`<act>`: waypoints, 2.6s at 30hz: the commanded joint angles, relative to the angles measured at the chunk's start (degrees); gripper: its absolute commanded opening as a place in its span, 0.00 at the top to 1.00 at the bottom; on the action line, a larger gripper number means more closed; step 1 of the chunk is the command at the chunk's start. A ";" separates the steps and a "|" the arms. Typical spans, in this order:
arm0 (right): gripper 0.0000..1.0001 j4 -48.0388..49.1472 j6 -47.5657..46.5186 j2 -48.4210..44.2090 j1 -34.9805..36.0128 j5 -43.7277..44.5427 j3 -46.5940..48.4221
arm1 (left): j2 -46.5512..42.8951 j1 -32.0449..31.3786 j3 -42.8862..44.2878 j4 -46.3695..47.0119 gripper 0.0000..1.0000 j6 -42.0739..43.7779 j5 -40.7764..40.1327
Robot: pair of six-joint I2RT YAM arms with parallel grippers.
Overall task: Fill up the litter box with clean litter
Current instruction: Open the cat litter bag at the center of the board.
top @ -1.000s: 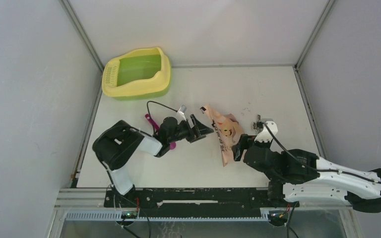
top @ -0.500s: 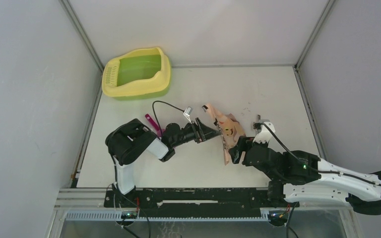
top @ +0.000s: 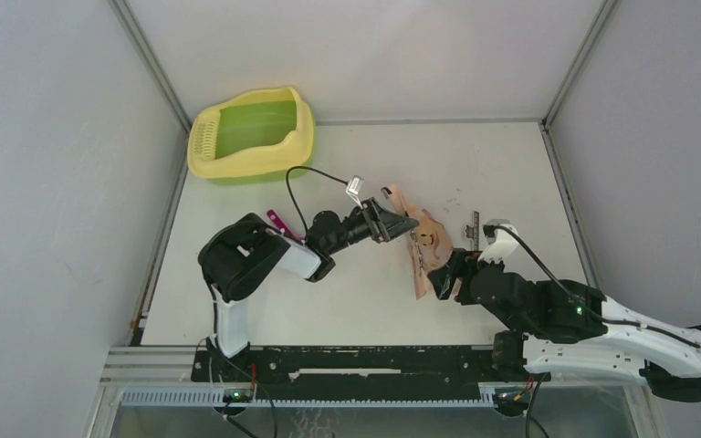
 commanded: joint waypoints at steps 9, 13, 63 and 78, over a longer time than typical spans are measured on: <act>0.23 0.87 -3.26 -1.09 -2.81 -1.12 -0.71 | -0.70 0.80 4.28 -2.64 0.10 4.78 -1.97; 0.23 1.70 -4.18 -1.35 -4.29 -2.17 -1.37 | -3.40 0.85 2.46 -3.70 0.09 5.44 -2.78; 0.32 16.59 -16.45 9.84 -26.13 -24.19 -5.28 | -22.80 0.87 4.68 -53.20 0.77 16.90 -4.57; 0.35 27.41 -22.95 22.93 -40.29 -43.23 -8.13 | -25.89 1.36 3.57 -62.65 0.75 15.83 -0.85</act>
